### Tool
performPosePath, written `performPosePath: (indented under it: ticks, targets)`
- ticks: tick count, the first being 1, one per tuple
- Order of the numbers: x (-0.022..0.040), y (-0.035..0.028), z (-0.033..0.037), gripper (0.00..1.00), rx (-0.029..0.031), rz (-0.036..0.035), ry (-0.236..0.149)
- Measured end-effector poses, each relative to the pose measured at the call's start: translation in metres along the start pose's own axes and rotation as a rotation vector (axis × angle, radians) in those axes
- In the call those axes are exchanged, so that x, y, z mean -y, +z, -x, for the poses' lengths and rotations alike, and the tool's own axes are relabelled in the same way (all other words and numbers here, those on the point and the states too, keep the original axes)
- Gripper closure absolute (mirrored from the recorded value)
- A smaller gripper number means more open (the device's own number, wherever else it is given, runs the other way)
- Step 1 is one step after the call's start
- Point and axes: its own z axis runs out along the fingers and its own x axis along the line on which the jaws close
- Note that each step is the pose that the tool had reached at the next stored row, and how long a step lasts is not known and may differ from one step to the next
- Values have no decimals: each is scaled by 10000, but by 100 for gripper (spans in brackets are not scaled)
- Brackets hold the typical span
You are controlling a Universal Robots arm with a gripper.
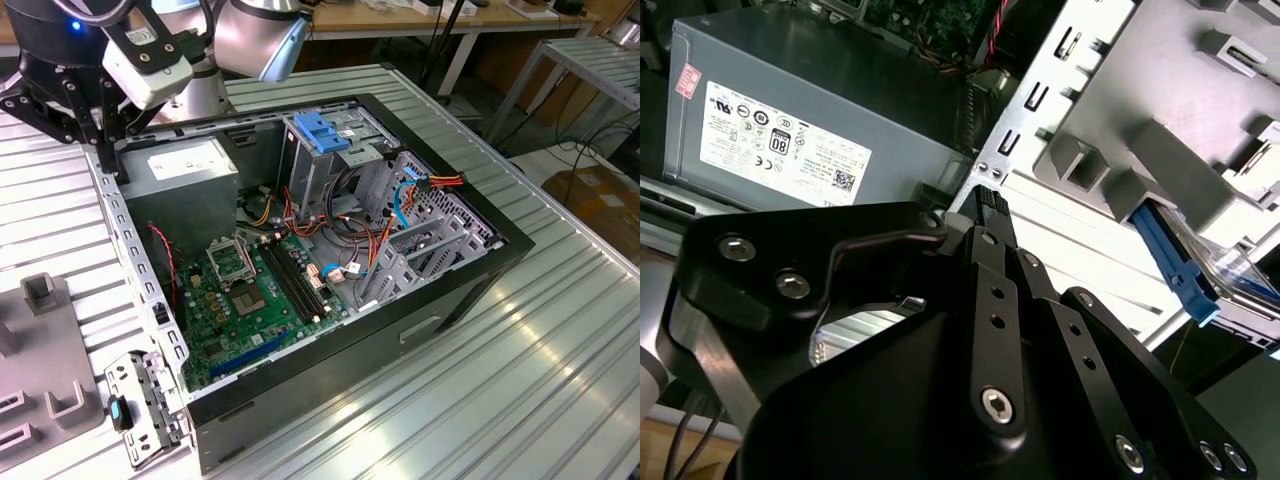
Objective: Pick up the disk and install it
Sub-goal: 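Reach for the disk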
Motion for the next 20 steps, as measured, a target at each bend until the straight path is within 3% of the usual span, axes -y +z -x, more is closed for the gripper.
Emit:
performPosePath:
  ticks: [20]
  targets:
    - [8, 7, -100, 89, -34, -2, 2]
